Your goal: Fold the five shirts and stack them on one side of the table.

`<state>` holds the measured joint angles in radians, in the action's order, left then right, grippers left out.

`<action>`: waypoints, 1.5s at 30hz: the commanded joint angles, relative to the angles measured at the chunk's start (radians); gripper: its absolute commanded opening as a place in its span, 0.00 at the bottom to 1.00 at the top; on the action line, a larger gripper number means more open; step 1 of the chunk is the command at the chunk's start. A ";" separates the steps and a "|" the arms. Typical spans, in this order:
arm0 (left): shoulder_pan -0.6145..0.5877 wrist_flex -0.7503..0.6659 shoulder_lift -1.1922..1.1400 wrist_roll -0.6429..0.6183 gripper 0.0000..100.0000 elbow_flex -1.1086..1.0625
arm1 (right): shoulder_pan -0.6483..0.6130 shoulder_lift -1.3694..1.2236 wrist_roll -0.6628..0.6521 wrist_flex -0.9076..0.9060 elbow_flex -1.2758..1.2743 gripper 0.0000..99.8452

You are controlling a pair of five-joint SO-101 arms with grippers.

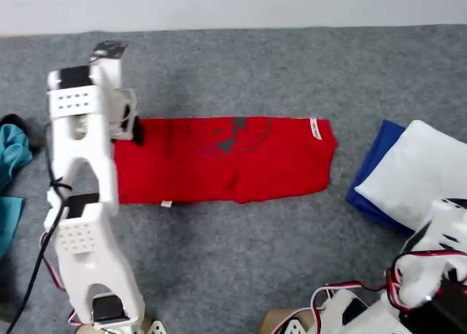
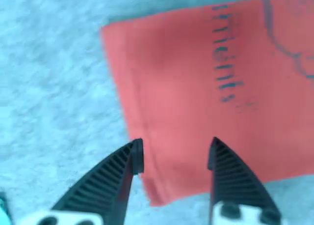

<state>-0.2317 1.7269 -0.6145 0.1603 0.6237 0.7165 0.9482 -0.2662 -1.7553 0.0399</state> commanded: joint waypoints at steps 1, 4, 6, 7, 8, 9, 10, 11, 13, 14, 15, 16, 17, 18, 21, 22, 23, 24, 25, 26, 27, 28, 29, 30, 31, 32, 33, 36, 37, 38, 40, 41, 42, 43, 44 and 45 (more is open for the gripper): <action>-0.055 0.000 -0.040 0.046 0.22 0.002 | 0.008 -0.008 -0.023 -0.038 0.002 0.10; -0.074 -0.025 -0.094 0.054 0.22 0.002 | 0.008 -0.005 -0.023 -0.038 0.002 0.10; -0.069 -0.032 -0.123 0.054 0.22 0.002 | 0.008 -0.004 -0.023 -0.038 0.002 0.10; -0.060 -0.032 -0.133 0.055 0.22 0.002 | 0.008 -0.002 -0.023 -0.038 0.002 0.10; -0.049 -0.032 -0.144 0.055 0.22 0.002 | 0.008 -0.002 -0.023 -0.038 0.002 0.10; -0.041 -0.032 -0.155 0.055 0.22 0.002 | 0.008 -0.001 -0.023 -0.038 0.002 0.10; -0.034 -0.032 -0.166 0.054 0.22 0.002 | 0.008 -0.001 -0.023 -0.038 0.002 0.10; -0.028 -0.037 -0.175 0.051 0.22 0.002 | 0.008 0.001 -0.023 -0.038 0.002 0.10; -0.023 -0.054 -0.199 0.048 0.22 0.002 | 0.010 0.001 -0.023 -0.038 0.002 0.10; -0.023 -0.060 -0.215 0.048 0.22 0.002 | 0.012 0.001 -0.023 -0.038 0.002 0.10; -0.023 -0.066 -0.232 0.048 0.22 0.002 | 0.012 0.001 -0.023 -0.039 0.002 0.10; -0.023 -0.063 -0.247 0.048 0.22 0.002 | 0.012 0.001 -0.025 -0.039 0.003 0.10; -0.020 -0.061 -0.253 0.048 0.21 0.005 | 0.012 0.001 -0.025 -0.039 0.003 0.10; -0.020 -0.057 -0.261 0.048 0.21 0.016 | 0.012 0.001 -0.025 -0.039 0.003 0.10; -0.014 -0.032 -0.284 0.049 0.18 0.044 | 0.013 0.001 -0.025 -0.039 0.003 0.10; -0.009 -0.031 -0.295 0.048 0.18 0.047 | 0.013 0.001 -0.025 -0.039 0.003 0.10; -0.005 -0.029 -0.302 0.048 0.16 0.047 | 0.013 0.001 -0.025 -0.039 0.003 0.10; 0.000 -0.026 -0.308 0.048 0.15 0.054 | 0.013 0.001 -0.025 -0.039 0.003 0.10; 0.002 -0.018 -0.318 0.048 0.13 0.068 | 0.013 0.001 -0.025 -0.039 0.003 0.10; 0.003 -0.011 -0.324 0.052 0.11 0.079 | 0.013 0.001 -0.025 -0.039 0.003 0.10; 0.005 -0.008 -0.331 0.052 0.10 0.088 | 0.013 0.001 -0.025 -0.039 0.003 0.10; 0.012 -0.005 -0.342 0.054 0.08 0.099 | 0.013 0.001 -0.025 -0.039 0.003 0.10; 0.017 -0.002 -0.350 0.054 0.05 0.108 | 0.013 0.001 -0.025 -0.039 0.003 0.10; 0.018 0.008 -0.354 0.054 0.03 0.120 | 0.013 0.001 -0.025 -0.039 0.003 0.10; 0.021 0.015 -0.359 0.054 0.00 0.134 | 0.013 0.001 -0.025 -0.039 0.003 0.10; 0.021 0.018 -0.361 0.054 0.00 0.147 | 0.013 0.001 -0.025 -0.039 0.003 0.10; 0.017 0.018 -0.361 0.054 0.01 0.156 | 0.013 0.001 -0.025 -0.039 0.003 0.10; -0.009 0.028 -0.351 0.054 0.00 0.202 | 0.013 0.001 -0.032 -0.039 0.003 0.10; -0.026 0.028 -0.341 0.054 0.00 0.205 | 0.013 0.001 -0.048 -0.039 0.003 0.10; -0.041 0.028 -0.327 0.054 0.00 0.208 | 0.013 0.001 -0.064 -0.039 0.005 0.10; -0.078 0.028 -0.293 0.054 0.00 0.205 | 0.013 0.001 -0.084 -0.039 0.006 0.10; -0.100 0.028 -0.279 0.054 0.00 0.203 | 0.013 0.001 -0.089 -0.039 0.006 0.10; -0.121 0.028 -0.269 0.055 0.00 0.205 | 0.013 0.001 -0.089 -0.039 0.006 0.10; -0.140 0.028 -0.259 0.068 0.00 0.208 | 0.013 0.001 -0.089 -0.039 0.008 0.10; -0.157 0.028 -0.252 0.083 0.00 0.208 | 0.013 0.001 -0.089 -0.039 0.008 0.10; -0.169 0.028 -0.247 0.094 0.00 0.208 | 0.013 0.001 -0.089 -0.039 0.008 0.10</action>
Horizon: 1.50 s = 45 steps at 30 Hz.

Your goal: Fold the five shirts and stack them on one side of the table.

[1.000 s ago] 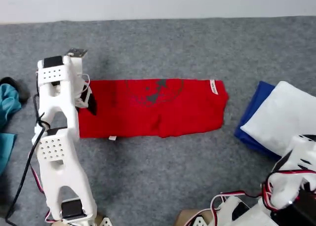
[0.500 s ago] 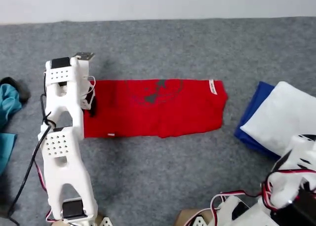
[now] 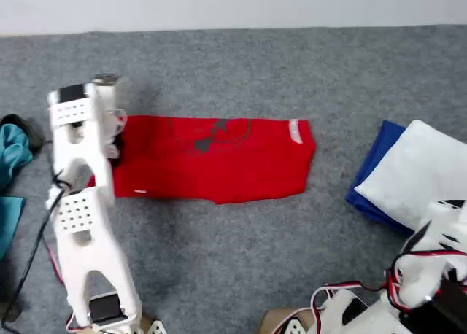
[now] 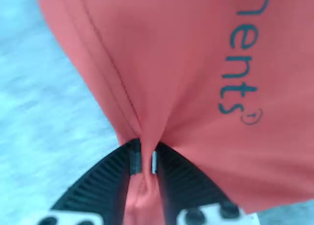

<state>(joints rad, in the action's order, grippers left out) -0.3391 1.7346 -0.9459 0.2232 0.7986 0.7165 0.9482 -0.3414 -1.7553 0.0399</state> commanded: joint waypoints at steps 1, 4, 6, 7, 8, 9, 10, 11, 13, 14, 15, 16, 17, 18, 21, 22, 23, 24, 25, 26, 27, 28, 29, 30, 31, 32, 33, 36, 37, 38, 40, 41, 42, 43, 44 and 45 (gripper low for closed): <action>-0.071 0.020 0.086 0.040 0.00 0.033 | 0.013 0.001 -0.012 -0.039 0.008 0.10; -0.078 0.020 0.095 0.078 0.00 0.033 | 0.013 0.001 -0.012 -0.039 0.008 0.10; -0.064 0.021 0.107 0.083 0.00 0.035 | 0.013 0.001 -0.012 -0.039 0.008 0.10; -0.049 0.021 0.121 0.084 0.00 0.030 | 0.013 0.001 -0.012 -0.039 0.008 0.10; -0.031 0.021 0.140 0.084 0.00 0.027 | 0.013 0.001 -0.012 -0.039 0.008 0.10; -0.009 0.021 0.157 0.084 0.00 0.027 | 0.012 0.001 -0.012 -0.039 0.008 0.10; 0.015 0.021 0.180 0.084 0.00 0.027 | 0.010 0.001 -0.011 -0.039 0.006 0.10; 0.040 0.021 0.203 0.084 0.00 0.027 | 0.010 0.001 -0.011 -0.039 0.005 0.10; 0.101 0.021 0.245 0.084 0.00 0.027 | 0.010 0.001 -0.009 -0.039 0.005 0.10; 0.135 0.021 0.264 0.084 0.00 0.025 | 0.010 0.001 -0.009 -0.039 0.005 0.10; 0.172 0.023 0.282 0.084 0.00 0.021 | 0.012 0.001 -0.009 -0.039 0.005 0.10; 0.207 0.023 0.302 0.084 0.00 0.008 | 0.012 0.001 -0.011 -0.039 0.005 0.10; 0.245 0.023 0.325 0.084 0.00 -0.008 | 0.012 0.001 -0.011 -0.039 0.005 0.10; 0.285 0.021 0.345 0.084 0.00 -0.028 | 0.012 0.001 -0.012 -0.039 0.005 0.10; 0.405 0.021 0.400 0.080 0.00 -0.079 | 0.013 0.002 -0.012 -0.039 0.005 0.10; 0.448 0.020 0.411 0.072 0.00 -0.087 | 0.013 0.002 -0.012 -0.039 0.005 0.10; 0.488 0.020 0.419 0.055 0.00 -0.090 | 0.013 0.002 -0.012 -0.039 0.005 0.10; 0.526 0.020 0.423 0.046 0.00 -0.090 | 0.013 0.002 -0.011 -0.039 0.005 0.10; 0.568 0.020 0.423 0.040 0.00 -0.087 | 0.013 0.002 -0.011 -0.039 0.005 0.10; 0.603 0.018 0.423 0.038 0.00 -0.085 | 0.013 0.002 -0.011 -0.039 0.005 0.10; 0.638 0.017 0.422 0.038 0.00 -0.085 | 0.013 0.002 -0.011 -0.039 0.005 0.10; 0.671 0.012 0.417 0.037 0.00 -0.085 | 0.013 0.002 -0.011 -0.039 0.005 0.10; 0.700 0.000 0.407 0.032 0.00 -0.085 | 0.013 0.002 -0.011 -0.039 0.005 0.10; 0.724 -0.012 0.394 0.032 0.00 -0.085 | 0.013 0.002 -0.009 -0.039 0.005 0.10; 0.744 -0.028 0.382 0.032 0.00 -0.085 | 0.013 0.002 -0.008 -0.039 0.003 0.10; 0.761 -0.043 0.370 0.032 0.00 -0.085 | 0.013 0.002 -0.008 -0.039 0.003 0.10; 0.775 -0.055 0.354 0.032 0.00 -0.085 | 0.013 0.002 -0.008 -0.039 0.003 0.10; 0.807 -0.061 0.301 0.031 0.00 -0.041 | 0.013 0.002 -0.008 -0.039 0.003 0.10; 0.812 -0.060 0.279 0.029 0.00 -0.015 | 0.013 0.002 -0.008 -0.039 0.003 0.10; 0.815 -0.057 0.258 0.015 0.00 0.015 | 0.013 0.002 -0.008 -0.039 0.003 0.10; 0.816 -0.054 0.209 -0.002 0.00 0.081 | 0.013 0.002 -0.008 -0.041 0.003 0.10; 0.816 -0.054 0.184 -0.003 0.00 0.113 | 0.013 0.002 -0.008 -0.041 0.003 0.10; 0.816 -0.054 0.157 -0.003 0.00 0.147 | 0.013 0.002 -0.008 -0.041 0.003 0.10; 0.816 -0.052 0.132 -0.003 0.00 0.177 | 0.013 0.002 -0.008 -0.041 0.003 0.10; 0.816 -0.049 0.109 -0.003 0.00 0.209 | 0.013 0.002 -0.008 -0.041 0.003 0.10; 0.816 -0.040 0.089 -0.009 0.00 0.242 | 0.013 0.002 -0.008 -0.041 0.003 0.10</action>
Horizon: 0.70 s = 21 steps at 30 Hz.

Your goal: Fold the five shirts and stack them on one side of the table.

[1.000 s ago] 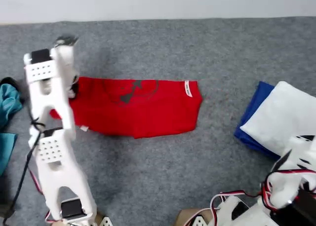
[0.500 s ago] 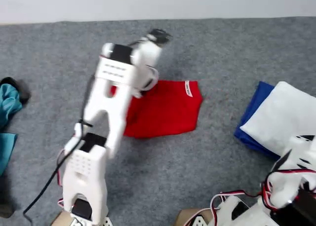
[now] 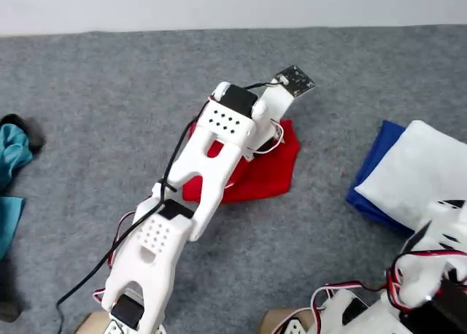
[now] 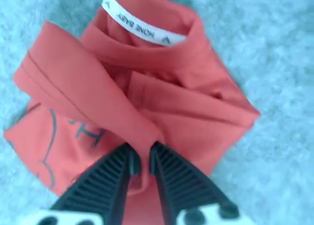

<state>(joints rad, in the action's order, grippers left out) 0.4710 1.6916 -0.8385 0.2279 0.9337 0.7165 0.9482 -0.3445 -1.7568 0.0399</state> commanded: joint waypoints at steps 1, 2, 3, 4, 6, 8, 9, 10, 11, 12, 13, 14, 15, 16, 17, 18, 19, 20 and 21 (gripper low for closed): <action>0.008 0.011 -0.037 -0.023 0.00 0.143 | 0.013 0.002 -0.005 -0.039 0.003 0.10; 0.008 0.020 -0.055 -0.028 0.00 0.182 | 0.013 0.002 -0.005 -0.039 0.003 0.10; 0.009 0.028 -0.072 -0.029 0.00 0.219 | 0.013 0.002 -0.005 -0.039 0.003 0.10; 0.014 0.034 -0.087 -0.029 0.00 0.249 | 0.013 0.002 -0.005 -0.039 0.003 0.10; 0.020 0.040 -0.114 -0.029 0.00 0.298 | 0.013 0.002 -0.005 -0.039 0.003 0.10; 0.037 0.040 -0.138 -0.029 0.00 0.323 | 0.013 0.002 -0.003 -0.039 0.003 0.10; 0.040 0.038 -0.147 -0.029 0.00 0.326 | 0.013 0.002 -0.003 -0.039 0.002 0.10; 0.046 0.037 -0.155 -0.031 0.00 0.329 | 0.013 0.002 -0.003 -0.039 0.002 0.10; 0.049 0.035 -0.161 -0.038 0.00 0.329 | 0.013 0.002 -0.003 -0.039 0.002 0.10; 0.051 0.034 -0.167 -0.043 0.01 0.331 | 0.013 0.002 -0.003 -0.039 0.002 0.10; 0.052 0.032 -0.172 -0.041 0.01 0.331 | 0.013 0.002 -0.003 -0.039 0.002 0.10; 0.054 0.032 -0.173 -0.038 0.01 0.331 | 0.013 0.002 -0.003 -0.039 0.002 0.10; 0.055 0.035 -0.173 -0.037 0.03 0.331 | 0.013 0.002 -0.003 -0.039 0.002 0.10; 0.055 0.037 -0.167 -0.037 0.06 0.331 | 0.013 0.002 -0.003 -0.041 0.002 0.10; 0.052 0.037 -0.164 -0.038 0.10 0.332 | 0.013 0.002 -0.003 -0.041 0.002 0.10; 0.049 0.038 -0.163 -0.040 0.14 0.337 | 0.013 0.002 -0.003 -0.041 0.002 0.10; 0.048 0.043 -0.155 -0.041 0.17 0.346 | 0.013 0.004 -0.003 -0.041 0.002 0.10; 0.043 0.055 -0.149 -0.041 0.19 0.355 | 0.013 0.012 -0.003 -0.041 0.002 0.10; 0.038 0.061 -0.140 -0.041 0.19 0.361 | 0.013 0.021 -0.003 -0.041 0.002 0.10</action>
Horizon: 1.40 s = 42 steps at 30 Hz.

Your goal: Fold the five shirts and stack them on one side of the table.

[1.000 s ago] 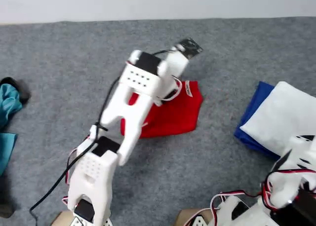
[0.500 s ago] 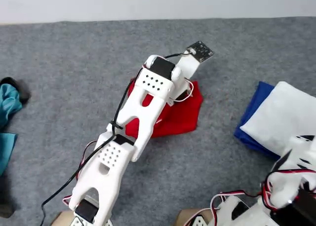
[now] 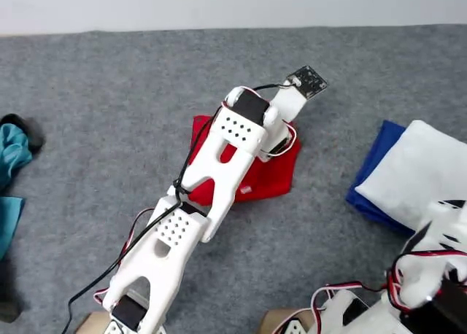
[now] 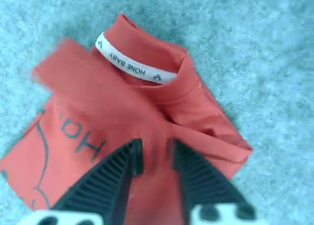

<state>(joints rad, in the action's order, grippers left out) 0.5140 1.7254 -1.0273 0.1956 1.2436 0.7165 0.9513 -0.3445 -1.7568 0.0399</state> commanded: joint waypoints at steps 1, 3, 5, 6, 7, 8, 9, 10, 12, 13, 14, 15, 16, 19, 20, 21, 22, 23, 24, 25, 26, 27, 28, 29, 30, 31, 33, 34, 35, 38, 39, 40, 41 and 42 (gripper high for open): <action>-0.011 0.029 0.058 -0.009 0.19 0.059 | 0.013 0.027 -0.003 -0.041 0.000 0.10; -0.034 0.029 0.087 -0.005 0.20 0.064 | 0.013 0.048 -0.003 -0.039 -0.026 0.10; -0.066 0.028 0.121 -0.003 0.20 0.064 | 0.013 0.076 -0.003 -0.039 -0.077 0.10; -0.087 0.028 0.133 -0.003 0.20 0.064 | 0.013 0.093 -0.005 -0.039 -0.101 0.10; -0.109 0.028 0.144 -0.003 0.20 0.062 | 0.013 0.110 -0.005 -0.038 -0.120 0.10; -0.133 0.029 0.150 -0.003 0.20 0.059 | 0.013 0.128 -0.006 -0.038 -0.135 0.10; -0.163 0.029 0.155 -0.003 0.19 0.059 | 0.013 0.140 -0.006 -0.038 -0.146 0.10; -0.192 0.029 0.155 -0.003 0.18 0.059 | 0.013 0.151 -0.006 -0.038 -0.153 0.10; -0.249 0.029 0.155 0.002 0.13 0.059 | 0.013 0.163 -0.008 -0.038 -0.158 0.10; -0.275 0.029 0.155 0.014 0.11 0.059 | 0.013 0.163 -0.008 -0.038 -0.158 0.10; -0.295 0.029 0.155 0.025 0.08 0.058 | 0.013 0.163 -0.008 -0.038 -0.158 0.10; -0.311 0.029 0.153 0.032 0.06 0.048 | 0.013 0.163 -0.008 -0.038 -0.158 0.10; -0.319 0.029 0.153 0.041 0.05 0.028 | 0.013 0.163 -0.008 -0.036 -0.158 0.10; -0.315 0.029 0.153 0.074 0.02 -0.073 | 0.010 0.163 -0.003 -0.036 -0.158 0.10; -0.302 0.028 0.153 0.083 0.02 -0.111 | 0.010 0.163 -0.003 -0.036 -0.158 0.10; -0.287 0.026 0.153 0.092 0.02 -0.153 | 0.008 0.163 -0.003 -0.036 -0.158 0.10; -0.269 0.026 0.153 0.098 0.02 -0.189 | 0.008 0.163 -0.003 -0.036 -0.158 0.10; -0.245 0.018 0.153 0.103 0.01 -0.225 | 0.008 0.163 -0.003 -0.036 -0.158 0.10; -0.222 0.003 0.153 0.103 0.01 -0.260 | 0.008 0.163 -0.003 -0.036 -0.158 0.10; -0.199 -0.018 0.153 0.101 0.01 -0.286 | 0.008 0.163 -0.003 -0.036 -0.158 0.10; -0.176 -0.038 0.153 0.098 0.01 -0.309 | 0.008 0.163 -0.003 -0.036 -0.158 0.10; -0.152 -0.048 0.155 0.097 0.01 -0.318 | 0.008 0.163 -0.003 -0.036 -0.158 0.10; -0.121 -0.044 0.155 0.095 0.01 -0.317 | 0.008 0.163 -0.005 -0.036 -0.158 0.10; -0.084 -0.029 0.160 0.095 0.01 -0.317 | 0.008 0.163 -0.008 -0.036 -0.158 0.10; -0.041 -0.009 0.166 0.095 0.01 -0.314 | 0.008 0.163 -0.008 -0.036 -0.158 0.10; 0.005 0.021 0.172 0.095 0.01 -0.303 | 0.008 0.163 -0.008 -0.036 -0.158 0.10; 0.098 0.032 0.206 0.094 0.01 -0.315 | 0.008 0.163 -0.008 -0.036 -0.158 0.10; 0.137 0.032 0.236 0.094 0.01 -0.329 | 0.008 0.163 -0.006 -0.036 -0.158 0.10; 0.170 0.032 0.276 0.094 0.01 -0.346 | 0.008 0.163 -0.005 -0.036 -0.160 0.10; 0.259 0.031 0.382 0.094 0.01 -0.404 | 0.008 0.163 -0.008 -0.036 -0.160 0.10; 0.273 0.031 0.408 0.094 0.01 -0.423 | 0.010 0.163 -0.008 -0.036 -0.160 0.10; 0.276 0.029 0.433 0.094 0.01 -0.443 | 0.012 0.163 -0.008 -0.036 -0.160 0.10; 0.275 0.028 0.450 0.095 0.01 -0.460 | 0.012 0.163 -0.009 -0.036 -0.160 0.10; 0.259 0.028 0.459 0.097 0.01 -0.470 | 0.012 0.163 -0.009 -0.036 -0.160 0.10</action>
<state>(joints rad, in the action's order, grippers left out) 0.7795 1.7269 -0.6697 0.2938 0.7940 0.7165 1.1109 -0.3445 -1.7568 -0.1197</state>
